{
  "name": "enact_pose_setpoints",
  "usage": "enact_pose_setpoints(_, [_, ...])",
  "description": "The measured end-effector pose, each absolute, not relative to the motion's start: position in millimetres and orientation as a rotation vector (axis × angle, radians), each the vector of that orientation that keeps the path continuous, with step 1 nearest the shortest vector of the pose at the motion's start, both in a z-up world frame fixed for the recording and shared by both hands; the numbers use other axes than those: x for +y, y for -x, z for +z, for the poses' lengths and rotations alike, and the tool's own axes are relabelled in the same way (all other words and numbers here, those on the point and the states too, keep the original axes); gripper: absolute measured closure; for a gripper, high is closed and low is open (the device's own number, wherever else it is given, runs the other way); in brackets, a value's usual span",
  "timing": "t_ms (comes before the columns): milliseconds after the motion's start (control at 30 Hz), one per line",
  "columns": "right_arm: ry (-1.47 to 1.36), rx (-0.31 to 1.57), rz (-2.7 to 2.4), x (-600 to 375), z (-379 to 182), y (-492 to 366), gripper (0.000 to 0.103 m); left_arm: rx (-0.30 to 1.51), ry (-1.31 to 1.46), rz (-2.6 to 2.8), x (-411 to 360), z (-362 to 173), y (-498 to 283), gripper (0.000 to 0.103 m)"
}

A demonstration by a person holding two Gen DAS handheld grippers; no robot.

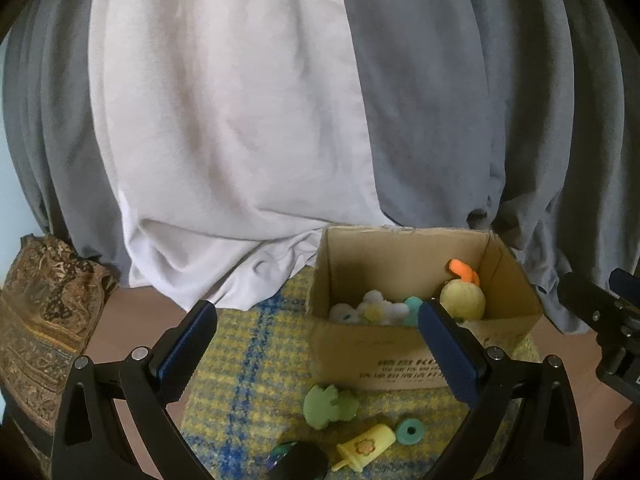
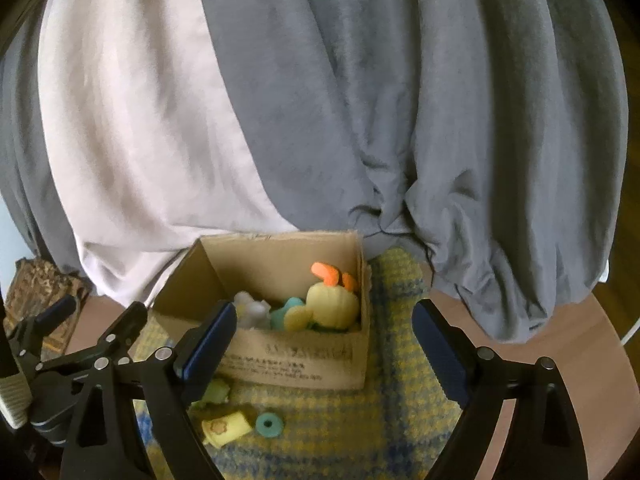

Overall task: Organize objects
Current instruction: 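Withdraw both open grippers from the box toward the remaining toys, then grasp the black-and-green round toy with the left gripper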

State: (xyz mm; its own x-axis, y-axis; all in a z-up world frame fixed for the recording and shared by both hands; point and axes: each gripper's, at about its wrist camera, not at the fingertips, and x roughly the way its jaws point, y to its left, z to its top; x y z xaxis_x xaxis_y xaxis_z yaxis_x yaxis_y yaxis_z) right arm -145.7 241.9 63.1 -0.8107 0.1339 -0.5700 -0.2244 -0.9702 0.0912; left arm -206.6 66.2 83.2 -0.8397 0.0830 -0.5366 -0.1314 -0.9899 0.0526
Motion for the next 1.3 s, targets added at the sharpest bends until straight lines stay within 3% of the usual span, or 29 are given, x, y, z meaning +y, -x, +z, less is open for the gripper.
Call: enact_pose_setpoints(1300, [1.089, 0.2, 2.796, 201, -26, 114, 0.013, 0.137, 0.984, 2.94, 16, -8, 152, 0.0])
